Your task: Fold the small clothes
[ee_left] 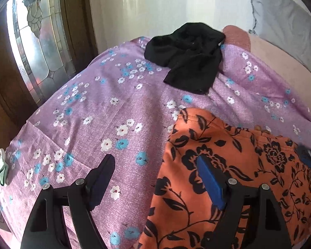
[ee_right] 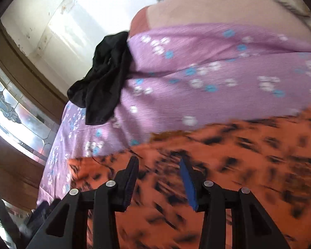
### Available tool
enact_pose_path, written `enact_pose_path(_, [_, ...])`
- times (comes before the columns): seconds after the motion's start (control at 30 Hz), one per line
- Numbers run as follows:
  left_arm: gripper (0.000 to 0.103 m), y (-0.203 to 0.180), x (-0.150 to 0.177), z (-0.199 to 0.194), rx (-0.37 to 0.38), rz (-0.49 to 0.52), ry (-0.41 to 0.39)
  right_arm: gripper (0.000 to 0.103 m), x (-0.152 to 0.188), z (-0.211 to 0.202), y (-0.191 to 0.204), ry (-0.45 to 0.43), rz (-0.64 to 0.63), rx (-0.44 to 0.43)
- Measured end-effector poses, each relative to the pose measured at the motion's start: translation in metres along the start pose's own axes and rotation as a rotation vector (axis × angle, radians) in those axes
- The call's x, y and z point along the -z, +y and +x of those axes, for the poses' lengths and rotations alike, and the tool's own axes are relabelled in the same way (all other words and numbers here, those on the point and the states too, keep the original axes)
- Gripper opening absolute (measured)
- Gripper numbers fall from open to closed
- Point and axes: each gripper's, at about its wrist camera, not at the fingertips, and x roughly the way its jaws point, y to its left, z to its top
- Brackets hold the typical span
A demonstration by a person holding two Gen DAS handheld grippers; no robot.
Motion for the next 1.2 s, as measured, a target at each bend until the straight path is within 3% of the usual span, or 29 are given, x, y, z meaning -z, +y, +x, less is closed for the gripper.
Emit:
enact_pose_path(0.23, [0.082, -0.019, 0.002, -0.017, 0.014, 0.058, -0.054, 0.046, 0.039, -0.068, -0.078, 0.004, 0.139, 0.141])
enact_pose_path(0.43, [0.082, -0.030, 0.004, -0.023, 0.029, 0.095, -0.078, 0.046, 0.057, -0.065, -0.120, 0.066, 0.254, 0.161])
enact_pose_path(0.6, [0.082, -0.035, 0.005, -0.024, 0.028, 0.119, -0.091, 0.046, 0.054, -0.062, -0.124, 0.053, 0.256, 0.149])
enact_pose_path(0.8, [0.082, -0.035, 0.005, -0.019, 0.031, 0.114, -0.078, 0.046, 0.040, -0.072, -0.129, -0.035, 0.263, 0.137])
enact_pose_path(0.93, [0.082, -0.034, 0.005, -0.016, 0.028, 0.114, -0.075, 0.047, 0.035, -0.051, -0.146, 0.008, 0.300, 0.113])
enact_pose_path(1.2, [0.082, -0.038, 0.008, -0.013, 0.027, 0.134, -0.068, 0.047, 0.022, -0.056, -0.138, -0.032, 0.285, 0.094])
